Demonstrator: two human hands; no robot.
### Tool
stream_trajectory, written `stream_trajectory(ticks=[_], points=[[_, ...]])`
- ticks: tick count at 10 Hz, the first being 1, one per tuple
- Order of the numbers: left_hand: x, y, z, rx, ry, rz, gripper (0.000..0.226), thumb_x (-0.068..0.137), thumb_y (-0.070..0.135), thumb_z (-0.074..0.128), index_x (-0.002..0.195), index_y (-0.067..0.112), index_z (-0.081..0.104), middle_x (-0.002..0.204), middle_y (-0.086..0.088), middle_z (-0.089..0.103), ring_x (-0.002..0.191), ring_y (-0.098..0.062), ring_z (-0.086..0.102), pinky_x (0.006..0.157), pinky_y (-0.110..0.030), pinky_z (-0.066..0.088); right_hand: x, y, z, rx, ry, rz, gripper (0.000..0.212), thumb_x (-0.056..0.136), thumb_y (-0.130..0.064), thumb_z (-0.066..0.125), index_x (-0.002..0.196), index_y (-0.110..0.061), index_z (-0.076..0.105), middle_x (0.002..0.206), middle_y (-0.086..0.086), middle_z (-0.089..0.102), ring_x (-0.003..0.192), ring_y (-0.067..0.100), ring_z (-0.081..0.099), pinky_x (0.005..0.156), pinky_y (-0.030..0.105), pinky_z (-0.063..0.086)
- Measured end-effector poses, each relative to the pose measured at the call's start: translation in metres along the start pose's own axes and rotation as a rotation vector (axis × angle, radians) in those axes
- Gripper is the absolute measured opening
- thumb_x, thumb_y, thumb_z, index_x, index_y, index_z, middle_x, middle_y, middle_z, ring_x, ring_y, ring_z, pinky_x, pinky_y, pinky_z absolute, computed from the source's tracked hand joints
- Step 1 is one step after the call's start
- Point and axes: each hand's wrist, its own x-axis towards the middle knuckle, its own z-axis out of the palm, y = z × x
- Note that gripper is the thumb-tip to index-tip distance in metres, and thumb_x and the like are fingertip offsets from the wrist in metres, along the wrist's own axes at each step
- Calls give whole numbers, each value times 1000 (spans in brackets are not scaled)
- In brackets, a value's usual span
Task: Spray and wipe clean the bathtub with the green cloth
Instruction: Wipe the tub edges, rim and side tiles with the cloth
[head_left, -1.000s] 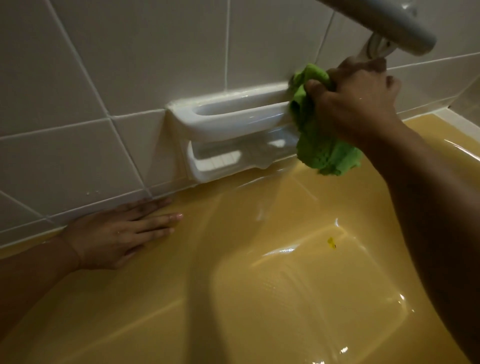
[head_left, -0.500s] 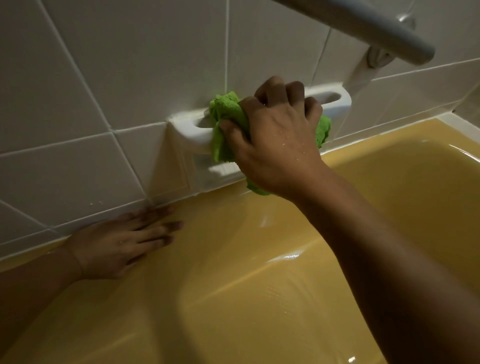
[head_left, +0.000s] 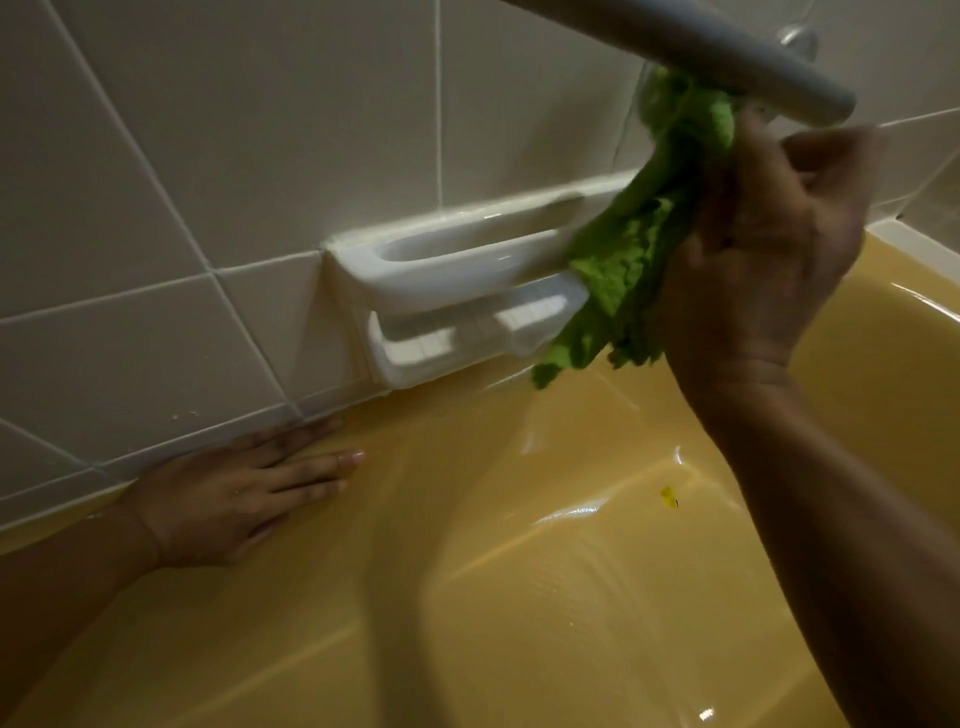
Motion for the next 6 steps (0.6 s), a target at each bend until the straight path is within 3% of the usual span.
stream_trajectory(ticks=[1,2,3,4,5,6], points=[[3,-5,7,44,19,53,50,103,30,45,151,19,53,170,3,28,157,-35,24,120,-49,31,-3,1,10,98,-24,79,25,102,-30,56,103,-12,73,103,12,59,91,22,55,71,34,46],[3,-3,6,28,14,47,49,104,30,44,150,20,54,170,4,28,156,-35,24,118,-50,35,-27,-6,19,29,-361,-158,30,103,-29,54,120,-15,73,116,11,63,104,29,55,86,44,48],[2,-4,9,-5,33,43,48,104,30,45,150,20,55,169,3,29,157,-34,25,118,-50,36,-23,-12,13,32,-581,-171,44,103,-34,44,142,-22,61,137,2,56,118,20,47,101,39,40],[2,-3,12,29,10,35,53,102,33,46,152,17,52,168,-3,31,156,-35,25,119,-50,32,-5,-18,5,112,-738,-163,49,99,-28,37,142,-24,60,142,-1,57,122,13,48,105,33,39],[-3,-4,22,22,-99,-32,64,98,38,49,156,12,44,169,-12,26,158,-36,18,116,-56,38,12,-31,3,251,-946,-247,51,95,-21,37,138,-21,64,138,-1,62,122,11,56,106,38,46],[-4,-10,32,-39,-166,-66,68,101,37,51,161,13,33,173,-11,14,160,-33,8,120,-55,34,13,-54,12,280,-1075,-388,53,93,-21,38,140,-26,62,140,0,63,126,15,57,109,39,44]])
